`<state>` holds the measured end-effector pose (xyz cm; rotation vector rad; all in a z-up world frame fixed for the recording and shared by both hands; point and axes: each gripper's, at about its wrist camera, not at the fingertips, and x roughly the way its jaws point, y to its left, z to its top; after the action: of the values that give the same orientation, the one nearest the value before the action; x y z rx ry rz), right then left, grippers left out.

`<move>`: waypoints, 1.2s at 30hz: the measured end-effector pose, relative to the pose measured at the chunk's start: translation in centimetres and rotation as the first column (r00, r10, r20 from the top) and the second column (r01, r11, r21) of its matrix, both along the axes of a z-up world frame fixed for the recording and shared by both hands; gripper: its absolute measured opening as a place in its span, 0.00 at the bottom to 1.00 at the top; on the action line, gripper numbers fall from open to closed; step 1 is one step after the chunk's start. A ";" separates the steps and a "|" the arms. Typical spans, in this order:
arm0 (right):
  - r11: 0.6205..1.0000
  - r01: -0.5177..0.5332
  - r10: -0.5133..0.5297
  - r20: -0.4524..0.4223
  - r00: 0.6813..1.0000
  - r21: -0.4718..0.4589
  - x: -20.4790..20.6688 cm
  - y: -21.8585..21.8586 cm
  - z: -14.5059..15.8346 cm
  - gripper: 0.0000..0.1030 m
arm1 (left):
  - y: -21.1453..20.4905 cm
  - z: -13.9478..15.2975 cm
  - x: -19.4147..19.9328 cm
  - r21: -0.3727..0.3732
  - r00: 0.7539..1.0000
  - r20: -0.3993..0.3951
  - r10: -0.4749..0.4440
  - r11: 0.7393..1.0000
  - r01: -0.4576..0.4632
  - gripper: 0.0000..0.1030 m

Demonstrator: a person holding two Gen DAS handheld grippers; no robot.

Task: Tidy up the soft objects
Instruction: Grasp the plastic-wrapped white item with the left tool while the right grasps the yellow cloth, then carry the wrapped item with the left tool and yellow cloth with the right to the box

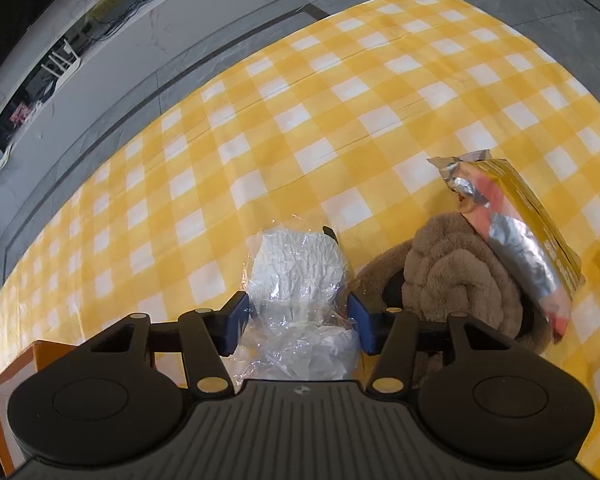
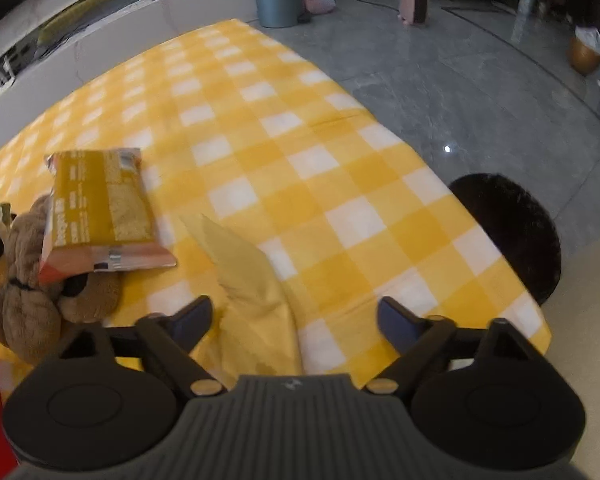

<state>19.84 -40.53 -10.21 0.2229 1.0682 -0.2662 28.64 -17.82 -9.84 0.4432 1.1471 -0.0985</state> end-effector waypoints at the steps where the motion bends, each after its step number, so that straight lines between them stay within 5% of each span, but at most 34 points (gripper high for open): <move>1: 0.999 -0.032 0.032 -0.001 0.999 -0.002 0.0 0.3 0.1 0.75 | 0.1 0.2 -0.1 -0.004 1.000 0.006 -0.002 1.000 0.002 0.60; 5: 0.990 -0.125 0.124 -0.029 0.992 -0.057 0.2 1.5 0.0 0.66 | 0.4 1.7 -0.5 -0.024 0.997 0.072 0.014 1.000 -0.012 0.60; 7: 0.988 -0.144 0.144 -0.011 0.990 -0.058 0.0 1.6 0.3 0.34 | 0.7 3.0 -1.1 -0.062 0.994 0.107 0.013 0.998 -0.007 0.60; 9: 0.986 -0.153 0.153 -0.005 0.988 -0.058 -0.1 1.6 0.5 0.20 | 0.9 4.3 -1.6 -0.087 0.991 0.136 0.011 0.996 0.001 0.60; 15: 0.984 -0.171 0.172 0.006 0.985 -0.047 -0.3 1.6 0.8 0.08 | 2.1 8.8 -4.5 -0.105 0.959 0.284 -0.004 0.994 0.035 0.60; 21: 0.980 -0.201 0.200 0.103 0.974 0.000 -1.1 1.7 2.3 0.05 | 5.2 13.1 -8.2 -0.211 0.933 0.358 0.028 0.976 0.052 0.60; 28: 0.982 -0.181 0.158 0.274 0.949 0.060 -3.9 1.0 6.2 0.05 | 10.5 17.0 -13.4 -0.372 0.886 0.449 0.116 0.926 0.067 0.60; 31: 0.974 -0.215 0.175 0.353 0.919 0.077 -4.9 1.9 8.3 0.05 | 12.4 17.8 -15.1 -0.406 0.869 0.473 0.144 0.911 0.070 0.60; 36: 0.935 -0.334 0.225 0.527 0.819 0.121 -6.8 4.2 12.8 0.05 | 14.9 18.4 -17.4 -0.455 0.855 0.490 0.168 0.886 0.087 0.60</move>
<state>13.08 -36.30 2.59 0.2996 0.5860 0.1746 11.25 -2.89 8.51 0.0014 0.5621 -0.1980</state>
